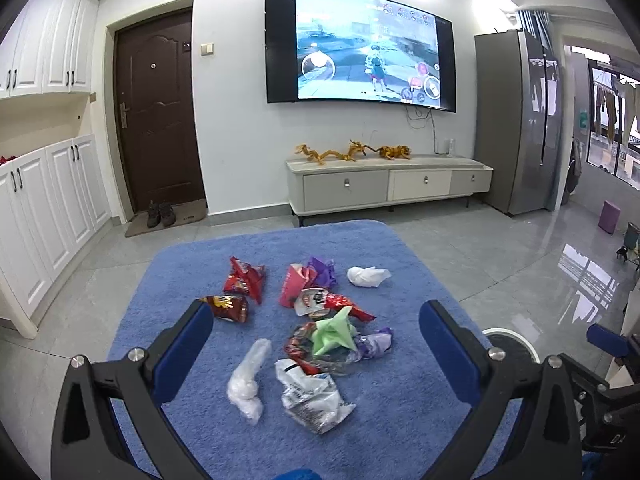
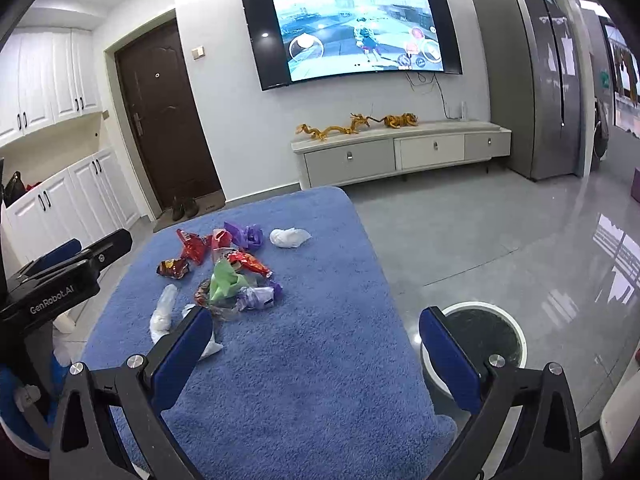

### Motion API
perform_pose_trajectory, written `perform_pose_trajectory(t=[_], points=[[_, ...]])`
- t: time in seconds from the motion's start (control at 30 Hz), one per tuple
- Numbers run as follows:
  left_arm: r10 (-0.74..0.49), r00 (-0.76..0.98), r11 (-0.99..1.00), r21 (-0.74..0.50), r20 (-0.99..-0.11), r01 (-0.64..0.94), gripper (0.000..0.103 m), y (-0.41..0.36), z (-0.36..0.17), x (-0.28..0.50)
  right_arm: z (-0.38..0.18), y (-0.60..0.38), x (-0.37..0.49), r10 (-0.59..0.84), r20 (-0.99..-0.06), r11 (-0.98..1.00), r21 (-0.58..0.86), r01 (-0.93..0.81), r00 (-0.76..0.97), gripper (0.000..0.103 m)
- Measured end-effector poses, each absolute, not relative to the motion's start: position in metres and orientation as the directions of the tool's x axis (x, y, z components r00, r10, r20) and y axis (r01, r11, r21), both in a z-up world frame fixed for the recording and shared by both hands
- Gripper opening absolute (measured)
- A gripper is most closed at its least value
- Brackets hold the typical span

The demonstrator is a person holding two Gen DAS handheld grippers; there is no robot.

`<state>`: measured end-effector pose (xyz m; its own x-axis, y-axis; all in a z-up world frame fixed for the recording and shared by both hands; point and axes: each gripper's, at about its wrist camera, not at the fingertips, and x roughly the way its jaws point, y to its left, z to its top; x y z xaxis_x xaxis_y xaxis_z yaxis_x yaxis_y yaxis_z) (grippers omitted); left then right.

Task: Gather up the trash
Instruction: 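Move both tools toward the trash pile on the blue rug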

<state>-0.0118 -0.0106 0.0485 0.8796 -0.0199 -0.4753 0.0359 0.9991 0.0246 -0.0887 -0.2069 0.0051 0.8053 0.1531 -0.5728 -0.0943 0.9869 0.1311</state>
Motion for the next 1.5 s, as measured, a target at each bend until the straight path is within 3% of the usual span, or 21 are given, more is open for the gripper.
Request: perform_pose_trajectory(t=[0.27,0.83,1.2,1.5], points=[[-0.047,0.872,0.997,0.03,-0.488,0.07,0.103,-0.034,0.045,0.012,-0.003,-0.228,-0.068,0.118,-0.611,0.99,0.135,-0.044,0.783,0.103],[-0.033,0.793,0.994,0.063,-0.608,0.09,0.103,-0.04,0.011,0.068,-0.012,-0.269,-0.023,0.044,-0.644,0.987,0.147,0.067,0.764,0.103],[-0.029,0.802,0.995,0.058,-0.597,0.08,0.103,-0.033,0.0,0.081,-0.017,-0.274,-0.012,-0.017,-0.654,0.981,0.136,0.14,0.756,0.103],[-0.095,0.792,0.993,0.001,-0.603,0.12,0.103,-0.028,-0.003,0.084,-0.02,-0.274,-0.009,-0.051,-0.663,0.975,0.128,0.179,0.747,0.103]])
